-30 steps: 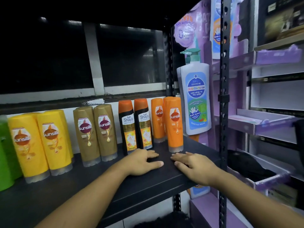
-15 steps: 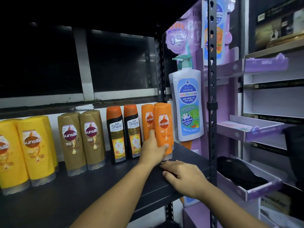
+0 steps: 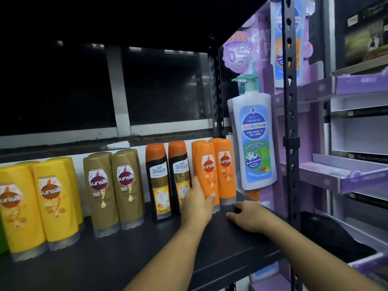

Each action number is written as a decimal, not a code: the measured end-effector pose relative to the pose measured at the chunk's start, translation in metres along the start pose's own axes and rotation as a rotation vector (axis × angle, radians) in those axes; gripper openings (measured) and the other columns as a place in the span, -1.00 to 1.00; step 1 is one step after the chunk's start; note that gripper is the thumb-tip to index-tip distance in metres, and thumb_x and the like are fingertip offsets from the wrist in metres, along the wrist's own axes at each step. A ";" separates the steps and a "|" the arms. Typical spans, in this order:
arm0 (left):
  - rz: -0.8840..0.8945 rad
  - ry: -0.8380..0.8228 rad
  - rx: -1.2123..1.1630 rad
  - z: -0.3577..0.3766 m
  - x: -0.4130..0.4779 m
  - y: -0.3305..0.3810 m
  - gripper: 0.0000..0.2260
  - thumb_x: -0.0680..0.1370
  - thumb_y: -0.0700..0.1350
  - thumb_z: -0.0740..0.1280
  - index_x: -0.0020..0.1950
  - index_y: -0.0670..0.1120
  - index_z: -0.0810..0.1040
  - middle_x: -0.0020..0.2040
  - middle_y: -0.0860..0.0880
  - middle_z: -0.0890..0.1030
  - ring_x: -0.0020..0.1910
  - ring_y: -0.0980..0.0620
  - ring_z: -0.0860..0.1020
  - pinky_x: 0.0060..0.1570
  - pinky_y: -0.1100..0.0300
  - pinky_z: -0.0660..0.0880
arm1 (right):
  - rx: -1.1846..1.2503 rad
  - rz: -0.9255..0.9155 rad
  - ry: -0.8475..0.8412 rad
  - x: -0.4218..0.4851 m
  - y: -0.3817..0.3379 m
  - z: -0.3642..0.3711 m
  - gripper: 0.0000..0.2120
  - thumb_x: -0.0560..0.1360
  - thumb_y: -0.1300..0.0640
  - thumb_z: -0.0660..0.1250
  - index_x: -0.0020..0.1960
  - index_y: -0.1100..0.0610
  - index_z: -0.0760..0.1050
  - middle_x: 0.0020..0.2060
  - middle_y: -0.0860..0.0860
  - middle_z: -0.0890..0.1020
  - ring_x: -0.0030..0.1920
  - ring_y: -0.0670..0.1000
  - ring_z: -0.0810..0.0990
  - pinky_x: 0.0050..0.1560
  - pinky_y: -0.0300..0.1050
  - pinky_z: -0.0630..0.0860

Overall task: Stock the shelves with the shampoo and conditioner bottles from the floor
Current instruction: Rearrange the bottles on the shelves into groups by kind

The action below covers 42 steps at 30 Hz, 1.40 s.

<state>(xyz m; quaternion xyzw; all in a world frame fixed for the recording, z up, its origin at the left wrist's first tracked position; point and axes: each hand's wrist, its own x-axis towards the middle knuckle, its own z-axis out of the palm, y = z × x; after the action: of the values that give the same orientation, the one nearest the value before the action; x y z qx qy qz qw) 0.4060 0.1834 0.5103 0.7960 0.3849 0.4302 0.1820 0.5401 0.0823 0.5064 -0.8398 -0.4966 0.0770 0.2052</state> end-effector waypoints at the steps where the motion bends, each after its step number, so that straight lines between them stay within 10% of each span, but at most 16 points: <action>1: -0.004 0.002 0.001 0.002 0.001 -0.001 -0.43 0.58 0.05 0.43 0.50 0.05 0.24 0.36 -0.04 0.53 0.33 -0.12 0.54 0.28 -0.15 0.53 | 0.028 0.003 -0.005 0.006 0.000 -0.003 -0.52 0.58 -0.20 0.26 0.42 0.00 0.45 0.36 0.01 0.54 0.34 0.08 0.50 0.36 0.01 0.44; 10: -0.046 -0.013 0.055 0.012 0.009 -0.006 -0.42 0.62 0.04 0.40 0.55 0.04 0.19 0.42 -0.04 0.47 0.37 -0.11 0.50 0.32 -0.13 0.51 | 0.582 -0.013 0.153 0.054 -0.003 0.000 -0.25 0.38 -0.03 0.54 0.46 -0.07 0.25 0.18 -0.05 0.53 0.22 0.08 0.53 0.26 0.12 0.51; 24: -0.103 -0.026 0.267 0.013 0.010 -0.009 -0.69 0.63 0.13 0.35 0.23 -0.07 0.59 0.14 -0.08 0.64 0.11 -0.11 0.61 0.04 0.04 0.55 | 0.284 -0.003 0.320 0.071 0.006 0.019 -0.53 0.54 -0.09 0.41 0.36 -0.03 0.33 0.24 0.05 0.60 0.24 0.16 0.57 0.26 0.15 0.51; 42: -0.123 0.040 0.290 0.012 0.013 -0.010 -0.83 0.63 -0.04 0.37 0.18 -0.06 0.56 0.11 -0.08 0.63 0.08 -0.10 0.62 0.01 0.07 0.57 | 0.192 -0.036 0.304 0.070 0.005 0.020 -0.45 0.59 -0.17 0.31 0.48 0.00 0.25 0.31 0.04 0.56 0.30 0.16 0.55 0.34 0.18 0.48</action>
<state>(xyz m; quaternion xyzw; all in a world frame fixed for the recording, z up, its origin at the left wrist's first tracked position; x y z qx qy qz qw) 0.4155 0.1996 0.5047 0.7800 0.4947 0.3741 0.0836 0.5725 0.1465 0.4917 -0.8094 -0.4653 -0.0075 0.3583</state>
